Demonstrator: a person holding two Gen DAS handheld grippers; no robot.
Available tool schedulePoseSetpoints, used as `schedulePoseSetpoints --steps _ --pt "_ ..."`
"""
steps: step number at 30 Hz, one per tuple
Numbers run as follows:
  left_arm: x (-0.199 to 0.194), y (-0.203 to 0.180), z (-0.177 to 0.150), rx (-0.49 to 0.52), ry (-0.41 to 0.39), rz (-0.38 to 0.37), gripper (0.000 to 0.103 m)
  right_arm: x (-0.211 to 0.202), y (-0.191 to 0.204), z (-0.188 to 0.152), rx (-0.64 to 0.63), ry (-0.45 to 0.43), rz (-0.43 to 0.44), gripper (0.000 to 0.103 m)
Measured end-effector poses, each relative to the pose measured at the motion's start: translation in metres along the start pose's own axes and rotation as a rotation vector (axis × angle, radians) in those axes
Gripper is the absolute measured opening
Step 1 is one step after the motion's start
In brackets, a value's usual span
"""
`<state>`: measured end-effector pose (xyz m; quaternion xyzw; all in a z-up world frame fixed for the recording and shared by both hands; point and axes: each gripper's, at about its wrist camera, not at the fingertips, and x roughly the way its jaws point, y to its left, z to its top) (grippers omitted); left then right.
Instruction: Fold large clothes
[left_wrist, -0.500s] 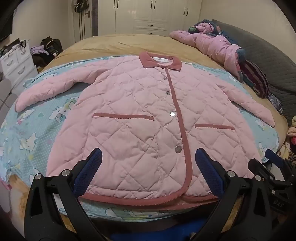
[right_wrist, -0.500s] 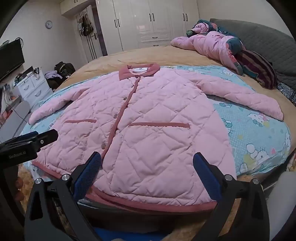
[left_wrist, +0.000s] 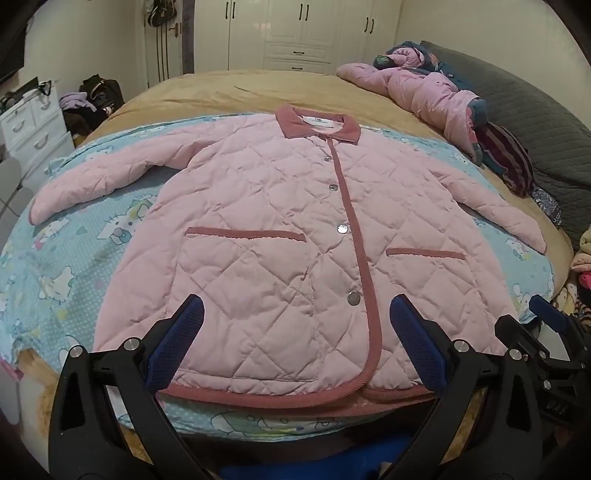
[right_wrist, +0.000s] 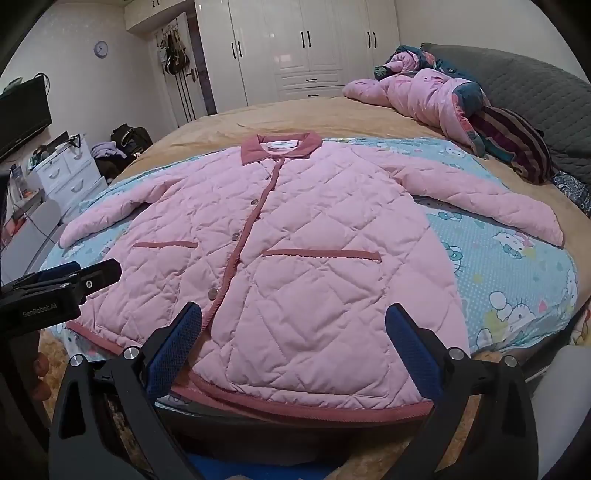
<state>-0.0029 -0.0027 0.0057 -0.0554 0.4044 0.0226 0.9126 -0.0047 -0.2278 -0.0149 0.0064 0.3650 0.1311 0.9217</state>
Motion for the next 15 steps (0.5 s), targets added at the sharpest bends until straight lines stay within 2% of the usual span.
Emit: schedulePoseSetpoints --steps 15 --pt "-0.0003 -0.003 -0.0009 0.0 0.003 -0.005 0.095 -0.0009 -0.0004 0.0001 0.004 0.0 0.003 0.099"
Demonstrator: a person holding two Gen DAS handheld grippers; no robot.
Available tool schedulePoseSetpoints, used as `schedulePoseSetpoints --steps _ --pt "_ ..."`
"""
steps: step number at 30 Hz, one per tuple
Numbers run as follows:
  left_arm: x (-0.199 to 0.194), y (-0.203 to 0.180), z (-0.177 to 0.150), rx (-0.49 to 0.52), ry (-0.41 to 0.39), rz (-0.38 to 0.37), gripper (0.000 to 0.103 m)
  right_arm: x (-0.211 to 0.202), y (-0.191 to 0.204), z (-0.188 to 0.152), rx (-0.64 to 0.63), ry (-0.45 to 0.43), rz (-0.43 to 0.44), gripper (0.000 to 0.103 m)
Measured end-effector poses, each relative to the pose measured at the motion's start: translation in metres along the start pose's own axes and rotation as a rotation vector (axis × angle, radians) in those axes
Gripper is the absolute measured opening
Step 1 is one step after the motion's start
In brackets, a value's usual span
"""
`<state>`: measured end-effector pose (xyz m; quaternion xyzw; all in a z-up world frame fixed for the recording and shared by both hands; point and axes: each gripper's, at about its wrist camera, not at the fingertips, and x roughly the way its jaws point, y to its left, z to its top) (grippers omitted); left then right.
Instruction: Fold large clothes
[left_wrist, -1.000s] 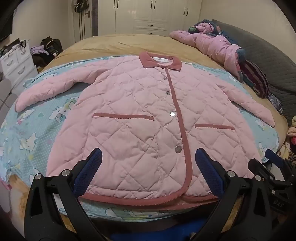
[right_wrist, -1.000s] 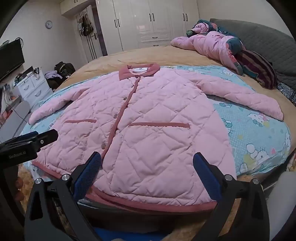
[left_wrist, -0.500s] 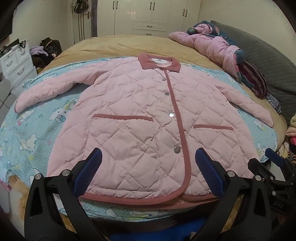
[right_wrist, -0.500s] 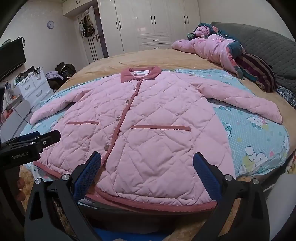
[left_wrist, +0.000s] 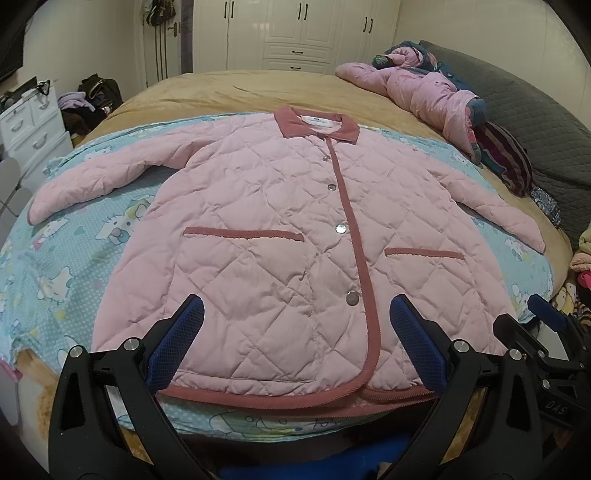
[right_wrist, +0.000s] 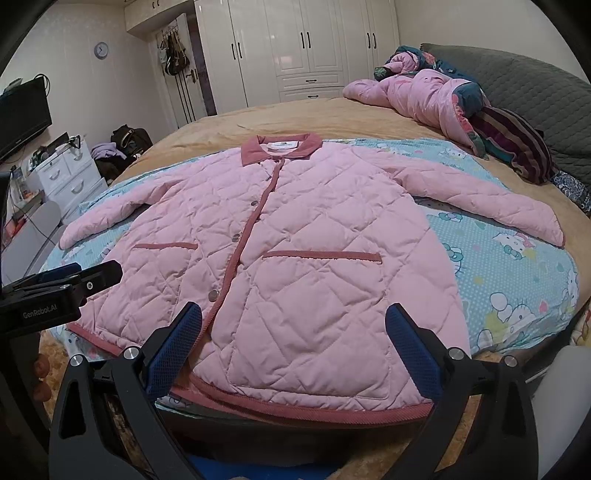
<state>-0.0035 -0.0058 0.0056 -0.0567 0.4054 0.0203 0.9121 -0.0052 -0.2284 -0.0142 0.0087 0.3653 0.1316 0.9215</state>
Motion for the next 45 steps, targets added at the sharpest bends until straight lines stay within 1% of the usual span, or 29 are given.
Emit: schedulePoseSetpoints --steps 38,42,45 --pt "0.006 -0.006 0.0 0.003 0.009 -0.003 0.095 0.008 -0.002 0.0 0.003 0.012 -0.004 0.099" --pt "0.01 -0.006 0.004 0.002 0.01 0.002 0.095 0.01 -0.003 0.005 0.002 0.014 -0.001 0.099" --pt "0.017 -0.004 0.013 -0.002 0.015 0.0 0.095 0.014 -0.006 0.016 0.005 0.003 -0.007 0.099"
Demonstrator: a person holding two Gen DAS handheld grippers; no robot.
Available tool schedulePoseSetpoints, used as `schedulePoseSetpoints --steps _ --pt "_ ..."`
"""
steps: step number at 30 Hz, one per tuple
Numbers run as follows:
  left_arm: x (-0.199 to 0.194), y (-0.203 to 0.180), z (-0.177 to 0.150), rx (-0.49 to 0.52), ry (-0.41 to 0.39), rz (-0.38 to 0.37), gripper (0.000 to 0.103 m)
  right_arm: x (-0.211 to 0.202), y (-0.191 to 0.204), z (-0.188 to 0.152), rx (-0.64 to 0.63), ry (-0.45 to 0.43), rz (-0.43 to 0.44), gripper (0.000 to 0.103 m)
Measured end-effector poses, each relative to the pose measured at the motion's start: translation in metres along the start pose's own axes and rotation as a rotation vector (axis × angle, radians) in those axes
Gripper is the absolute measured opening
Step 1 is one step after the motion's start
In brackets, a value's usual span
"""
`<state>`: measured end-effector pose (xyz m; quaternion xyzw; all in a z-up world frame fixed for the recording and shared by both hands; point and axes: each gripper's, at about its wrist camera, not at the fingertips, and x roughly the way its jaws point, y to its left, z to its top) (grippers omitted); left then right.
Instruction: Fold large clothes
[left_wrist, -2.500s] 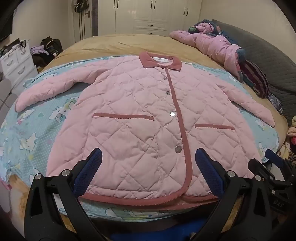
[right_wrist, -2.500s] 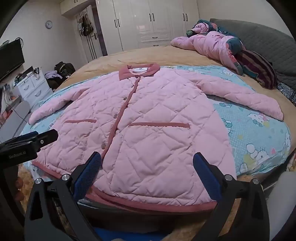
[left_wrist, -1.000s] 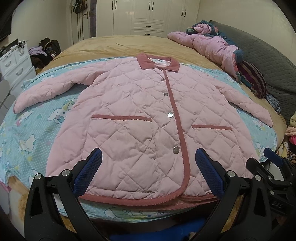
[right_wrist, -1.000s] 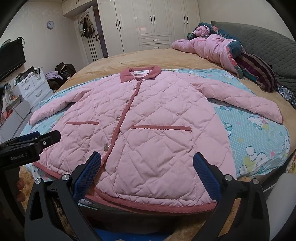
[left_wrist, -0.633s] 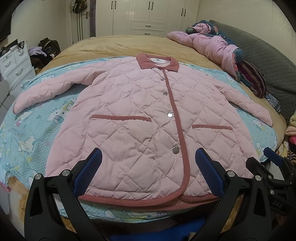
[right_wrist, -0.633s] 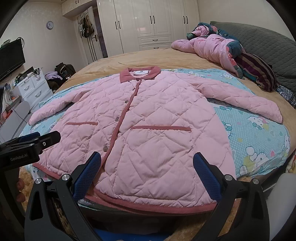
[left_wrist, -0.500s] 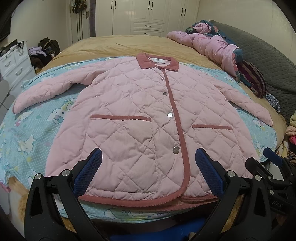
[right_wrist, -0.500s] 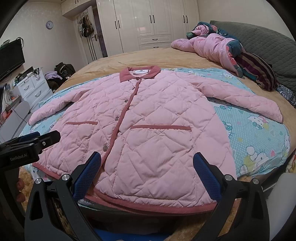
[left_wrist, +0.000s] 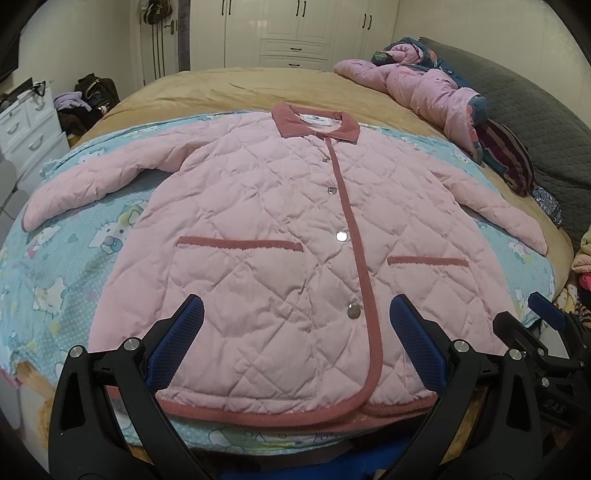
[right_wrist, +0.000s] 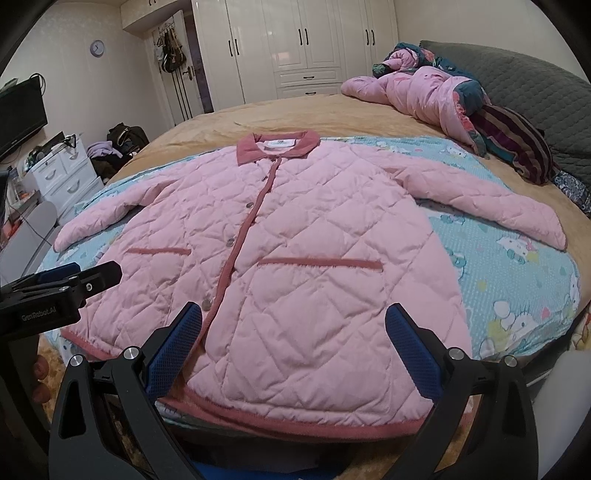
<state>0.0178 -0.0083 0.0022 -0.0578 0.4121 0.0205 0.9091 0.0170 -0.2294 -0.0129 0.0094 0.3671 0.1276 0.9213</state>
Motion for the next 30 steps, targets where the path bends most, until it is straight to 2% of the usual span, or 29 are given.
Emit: schedulePoseSetpoints --steps 15,30 --pt "0.026 -0.001 0.057 -0.023 -0.015 -0.008 0.095 0.034 -0.01 0.054 0.016 0.008 -0.027 0.099" --pt "0.07 -0.011 0.112 -0.034 -0.014 0.003 0.095 0.08 -0.042 0.105 0.064 0.011 -0.063 0.099"
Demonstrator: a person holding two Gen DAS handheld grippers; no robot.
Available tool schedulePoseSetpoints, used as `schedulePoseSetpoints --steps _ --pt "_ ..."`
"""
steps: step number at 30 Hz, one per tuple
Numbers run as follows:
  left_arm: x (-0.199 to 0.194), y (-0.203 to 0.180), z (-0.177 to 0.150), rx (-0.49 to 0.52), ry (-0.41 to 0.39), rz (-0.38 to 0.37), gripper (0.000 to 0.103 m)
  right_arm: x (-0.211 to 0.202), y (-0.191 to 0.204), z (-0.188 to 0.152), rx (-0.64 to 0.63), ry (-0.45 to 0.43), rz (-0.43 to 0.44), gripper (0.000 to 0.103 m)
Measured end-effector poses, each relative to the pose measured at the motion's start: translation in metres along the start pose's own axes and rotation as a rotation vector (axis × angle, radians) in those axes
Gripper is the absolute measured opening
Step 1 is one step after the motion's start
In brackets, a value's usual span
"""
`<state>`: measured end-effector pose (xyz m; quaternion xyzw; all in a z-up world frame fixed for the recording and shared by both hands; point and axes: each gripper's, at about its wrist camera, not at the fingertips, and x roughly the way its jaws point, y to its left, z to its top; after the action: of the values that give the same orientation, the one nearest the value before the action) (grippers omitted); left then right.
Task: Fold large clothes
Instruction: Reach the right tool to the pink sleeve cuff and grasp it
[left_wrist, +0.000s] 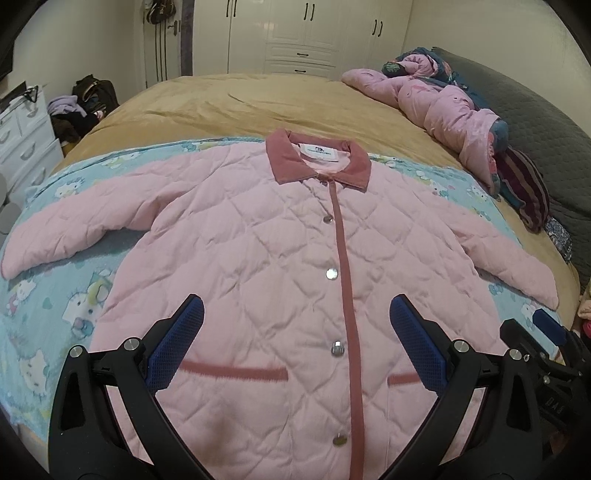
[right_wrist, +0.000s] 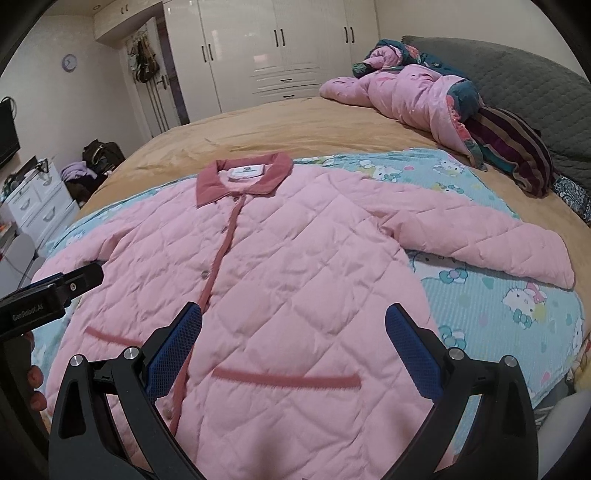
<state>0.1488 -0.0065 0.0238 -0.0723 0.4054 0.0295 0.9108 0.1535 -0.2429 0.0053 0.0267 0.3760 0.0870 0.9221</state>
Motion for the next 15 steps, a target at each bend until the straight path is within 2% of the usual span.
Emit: schedulePoseSetpoints --steps 5,15 --pt "0.018 -0.006 0.015 0.0 0.005 -0.026 0.095 0.018 -0.019 0.018 0.037 0.003 -0.02 0.099" --pt "0.055 -0.029 0.04 0.042 0.046 -0.029 0.095 0.048 -0.073 0.045 0.126 -0.008 -0.103 0.099"
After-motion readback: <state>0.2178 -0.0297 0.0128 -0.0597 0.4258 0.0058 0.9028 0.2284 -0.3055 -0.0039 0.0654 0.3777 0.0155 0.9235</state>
